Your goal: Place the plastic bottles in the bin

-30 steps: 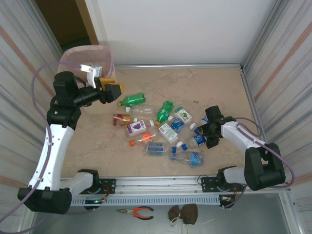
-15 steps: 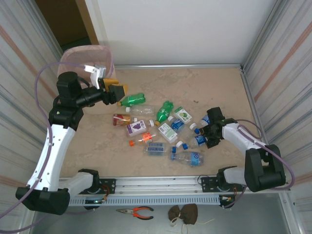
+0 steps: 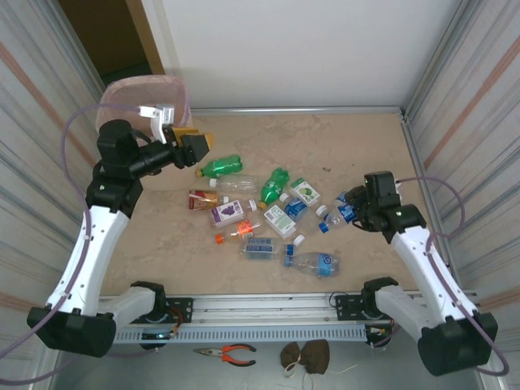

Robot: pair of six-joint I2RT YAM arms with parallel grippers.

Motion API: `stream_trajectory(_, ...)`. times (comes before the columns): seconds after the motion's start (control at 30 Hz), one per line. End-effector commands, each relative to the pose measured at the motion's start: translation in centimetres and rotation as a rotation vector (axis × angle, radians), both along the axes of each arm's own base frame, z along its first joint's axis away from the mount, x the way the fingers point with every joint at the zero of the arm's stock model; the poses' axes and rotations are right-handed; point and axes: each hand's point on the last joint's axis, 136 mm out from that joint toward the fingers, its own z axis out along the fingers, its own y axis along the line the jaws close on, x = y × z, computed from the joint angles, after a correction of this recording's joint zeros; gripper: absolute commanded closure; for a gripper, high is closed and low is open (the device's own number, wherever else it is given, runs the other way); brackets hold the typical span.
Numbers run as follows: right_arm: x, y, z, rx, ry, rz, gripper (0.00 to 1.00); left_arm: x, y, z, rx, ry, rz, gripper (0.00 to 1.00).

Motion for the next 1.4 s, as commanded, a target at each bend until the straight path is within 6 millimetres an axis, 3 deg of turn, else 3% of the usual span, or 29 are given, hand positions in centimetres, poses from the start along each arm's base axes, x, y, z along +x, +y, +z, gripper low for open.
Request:
stream_trajectory(0.0, 1.8, 2.7, 5.4, -0.067, -0.251, 0.264, 0.44, 0.0, -1.3, 1.3, -0.06, -0.027, -0.064, 0.24)
stream_trajectory(0.17, 2.1, 6.8, 11.6, -0.063, -0.544, 0.509, 0.44, -1.5, -4.6, 1.7, -0.071, -0.135, -0.219, 0.23)
stream_trajectory(0.37, 0.3, 11.3, 18.2, -0.112, -0.823, 0.778, 0.44, -4.8, -10.2, 1.0, 0.002, -0.224, -0.443, 0.23)
stream_trajectory(0.63, -3.3, 16.6, 23.9, -0.142, -1.077, 1.048, 0.44, -9.4, -15.5, -0.3, 0.053, -0.335, -0.677, 0.19)
stream_trajectory(0.8, -6.1, 19.0, 26.0, -0.137, -1.189, 1.203, 0.45, -11.5, -17.1, -0.6, 0.061, -0.363, -0.784, 0.17)
stream_trajectory(1.03, -8.5, 20.3, 27.8, -0.128, -1.292, 1.301, 0.45, -14.9, -18.4, -0.4, 0.052, -0.421, -0.934, 0.18)
stream_trajectory(1.37, -10.9, 20.6, 29.0, -0.147, -1.383, 1.374, 0.45, -17.4, -18.9, 0.0, 0.033, -0.44, -1.038, 0.35)
